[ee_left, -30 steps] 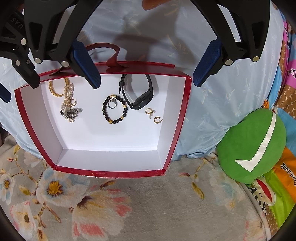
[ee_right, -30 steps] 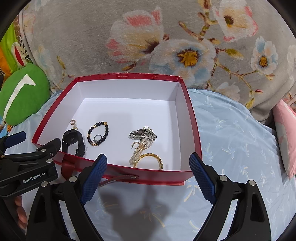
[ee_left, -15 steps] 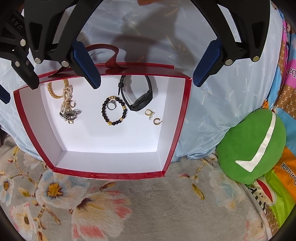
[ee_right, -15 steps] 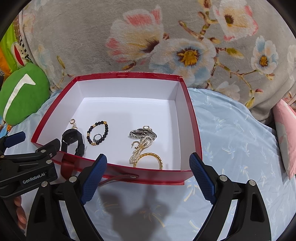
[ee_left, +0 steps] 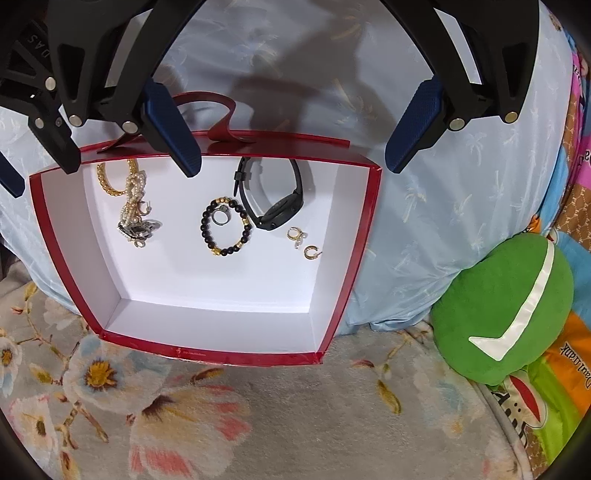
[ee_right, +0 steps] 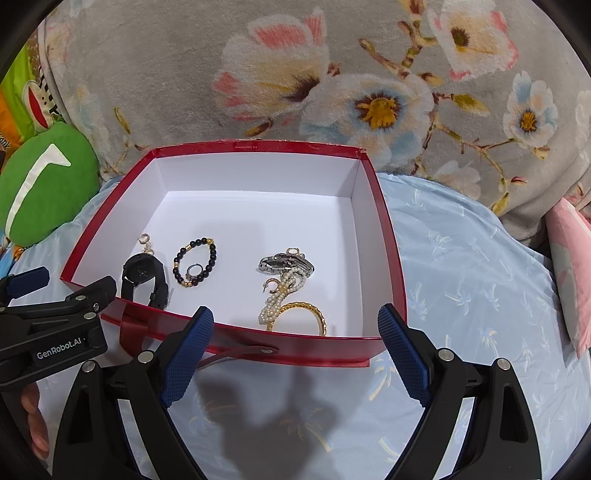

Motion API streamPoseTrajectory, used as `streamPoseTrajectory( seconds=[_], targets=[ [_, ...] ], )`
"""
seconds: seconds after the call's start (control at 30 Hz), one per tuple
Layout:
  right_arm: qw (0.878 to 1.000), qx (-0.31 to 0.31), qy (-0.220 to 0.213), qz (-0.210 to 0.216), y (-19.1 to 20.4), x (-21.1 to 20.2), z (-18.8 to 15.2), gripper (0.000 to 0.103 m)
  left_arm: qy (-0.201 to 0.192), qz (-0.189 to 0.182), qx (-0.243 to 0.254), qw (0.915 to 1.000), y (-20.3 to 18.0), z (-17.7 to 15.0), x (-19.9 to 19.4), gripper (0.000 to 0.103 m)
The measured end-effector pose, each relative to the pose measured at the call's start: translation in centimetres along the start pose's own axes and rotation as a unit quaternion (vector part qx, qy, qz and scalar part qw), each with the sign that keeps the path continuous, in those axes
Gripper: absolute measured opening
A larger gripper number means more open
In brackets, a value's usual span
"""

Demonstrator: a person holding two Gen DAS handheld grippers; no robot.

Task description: Organize jewelry

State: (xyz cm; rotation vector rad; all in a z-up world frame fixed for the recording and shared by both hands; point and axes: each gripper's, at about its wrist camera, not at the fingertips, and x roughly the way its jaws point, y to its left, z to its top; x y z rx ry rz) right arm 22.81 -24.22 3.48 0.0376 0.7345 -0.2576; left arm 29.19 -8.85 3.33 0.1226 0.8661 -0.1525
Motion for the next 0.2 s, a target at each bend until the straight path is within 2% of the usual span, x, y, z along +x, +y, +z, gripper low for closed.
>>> streamPoseTrajectory(
  seconds=[0.2],
  targets=[
    [1.0,-0.001,0.0,0.0,0.01,0.06,-0.1,0.088,0.008,-0.007,0.001,0.9999,-0.03,0.04,0.17,0.098]
  ],
)
